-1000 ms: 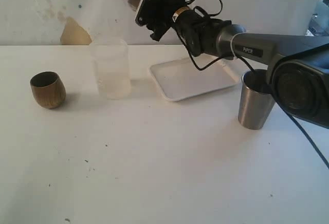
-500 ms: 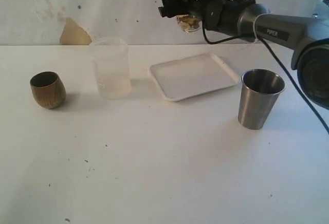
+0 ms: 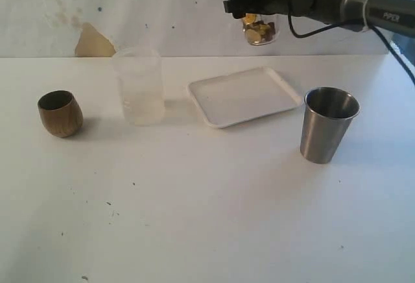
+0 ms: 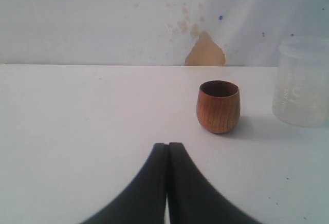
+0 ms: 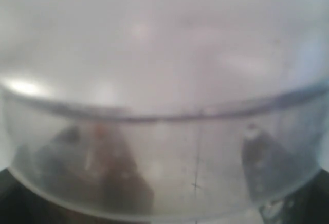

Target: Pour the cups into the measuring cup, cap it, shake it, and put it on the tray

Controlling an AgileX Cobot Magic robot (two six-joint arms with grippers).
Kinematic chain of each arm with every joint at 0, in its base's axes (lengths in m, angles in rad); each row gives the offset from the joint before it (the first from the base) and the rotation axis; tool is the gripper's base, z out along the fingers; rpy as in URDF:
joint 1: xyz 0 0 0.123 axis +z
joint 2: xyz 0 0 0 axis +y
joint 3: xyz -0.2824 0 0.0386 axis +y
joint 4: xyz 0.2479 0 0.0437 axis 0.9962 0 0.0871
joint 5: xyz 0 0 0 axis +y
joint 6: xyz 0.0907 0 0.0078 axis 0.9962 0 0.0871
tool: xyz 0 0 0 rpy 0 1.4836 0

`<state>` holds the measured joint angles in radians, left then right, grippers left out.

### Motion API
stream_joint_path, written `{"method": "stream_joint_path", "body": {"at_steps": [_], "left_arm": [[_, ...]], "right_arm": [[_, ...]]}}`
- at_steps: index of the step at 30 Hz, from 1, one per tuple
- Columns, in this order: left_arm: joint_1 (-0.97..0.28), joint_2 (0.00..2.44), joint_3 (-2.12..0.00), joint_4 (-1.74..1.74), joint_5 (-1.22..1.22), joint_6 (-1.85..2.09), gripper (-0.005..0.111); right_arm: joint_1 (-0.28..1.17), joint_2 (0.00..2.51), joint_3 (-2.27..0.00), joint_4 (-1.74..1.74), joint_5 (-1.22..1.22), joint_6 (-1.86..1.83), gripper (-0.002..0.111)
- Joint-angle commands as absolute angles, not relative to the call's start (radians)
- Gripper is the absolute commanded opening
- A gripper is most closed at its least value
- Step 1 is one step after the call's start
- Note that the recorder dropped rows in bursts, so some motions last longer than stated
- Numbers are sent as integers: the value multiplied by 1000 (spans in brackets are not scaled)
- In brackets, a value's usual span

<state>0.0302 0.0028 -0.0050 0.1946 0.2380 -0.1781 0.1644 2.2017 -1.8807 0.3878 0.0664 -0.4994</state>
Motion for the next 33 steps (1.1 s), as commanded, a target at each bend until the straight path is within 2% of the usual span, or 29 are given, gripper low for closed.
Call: {"method": "stream_joint_path", "body": {"at_steps": [1,15,21,30,33], "left_arm": [[29,0,0,195,233,-179,0],[29,0,0,195,233,-179,0],[29,0,0,195,233,-179,0],[29,0,0,195,233,-179,0],[29,0,0,195,233,-179,0]], "right_arm": [[157,2126,-1801,429,0,-467,0],[234,2001,-1658,448,-25,-242,0],[268,1956,-1529,448,-175,-152,0],[311,1813,-1193,195,-360,-146,0],[311,1775,-1100,0,-441,23,0]]}}
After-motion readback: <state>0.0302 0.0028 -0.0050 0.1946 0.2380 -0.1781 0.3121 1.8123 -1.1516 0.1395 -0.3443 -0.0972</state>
